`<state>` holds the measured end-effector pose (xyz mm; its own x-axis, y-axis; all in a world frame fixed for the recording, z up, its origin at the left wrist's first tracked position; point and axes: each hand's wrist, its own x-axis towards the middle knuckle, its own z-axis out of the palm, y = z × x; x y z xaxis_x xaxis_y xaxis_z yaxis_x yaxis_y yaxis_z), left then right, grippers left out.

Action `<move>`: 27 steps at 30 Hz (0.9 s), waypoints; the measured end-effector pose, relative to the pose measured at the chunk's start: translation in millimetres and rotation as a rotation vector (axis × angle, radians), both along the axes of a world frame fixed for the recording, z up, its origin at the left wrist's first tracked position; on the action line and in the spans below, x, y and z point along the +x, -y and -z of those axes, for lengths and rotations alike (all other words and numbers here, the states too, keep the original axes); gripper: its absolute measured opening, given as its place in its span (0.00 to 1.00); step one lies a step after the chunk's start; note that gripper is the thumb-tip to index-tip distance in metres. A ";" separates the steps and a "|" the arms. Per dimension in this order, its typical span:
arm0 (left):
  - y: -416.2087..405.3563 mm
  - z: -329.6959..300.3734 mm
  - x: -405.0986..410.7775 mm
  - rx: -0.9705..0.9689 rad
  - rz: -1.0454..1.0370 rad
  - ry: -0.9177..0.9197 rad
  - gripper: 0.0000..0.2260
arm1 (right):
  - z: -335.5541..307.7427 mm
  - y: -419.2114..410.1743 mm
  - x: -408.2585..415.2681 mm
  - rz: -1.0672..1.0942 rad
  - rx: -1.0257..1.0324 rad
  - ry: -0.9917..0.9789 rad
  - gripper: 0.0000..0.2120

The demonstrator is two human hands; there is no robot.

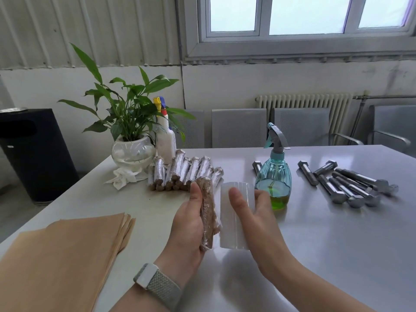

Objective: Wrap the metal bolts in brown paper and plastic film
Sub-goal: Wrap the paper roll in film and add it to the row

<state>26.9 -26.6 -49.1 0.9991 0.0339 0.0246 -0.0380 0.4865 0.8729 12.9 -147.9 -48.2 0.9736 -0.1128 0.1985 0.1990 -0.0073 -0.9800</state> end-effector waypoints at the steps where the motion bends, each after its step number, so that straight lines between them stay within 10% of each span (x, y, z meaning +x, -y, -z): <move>1: -0.1 1.7 -1.3 0.027 -0.015 0.020 0.32 | 1.5 -3.4 -1.2 0.005 0.008 0.033 0.32; 27: 3.8 0.8 -12.5 -0.051 0.181 -0.082 0.28 | 1.8 -2.4 -1.1 -0.111 0.024 -0.035 0.30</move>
<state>14.4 -30.4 -49.9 0.9876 -0.1474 -0.0546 0.1246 0.5226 0.8434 11.8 -145.5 -50.1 0.9867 -0.0085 0.1625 0.1627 0.0367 -0.9860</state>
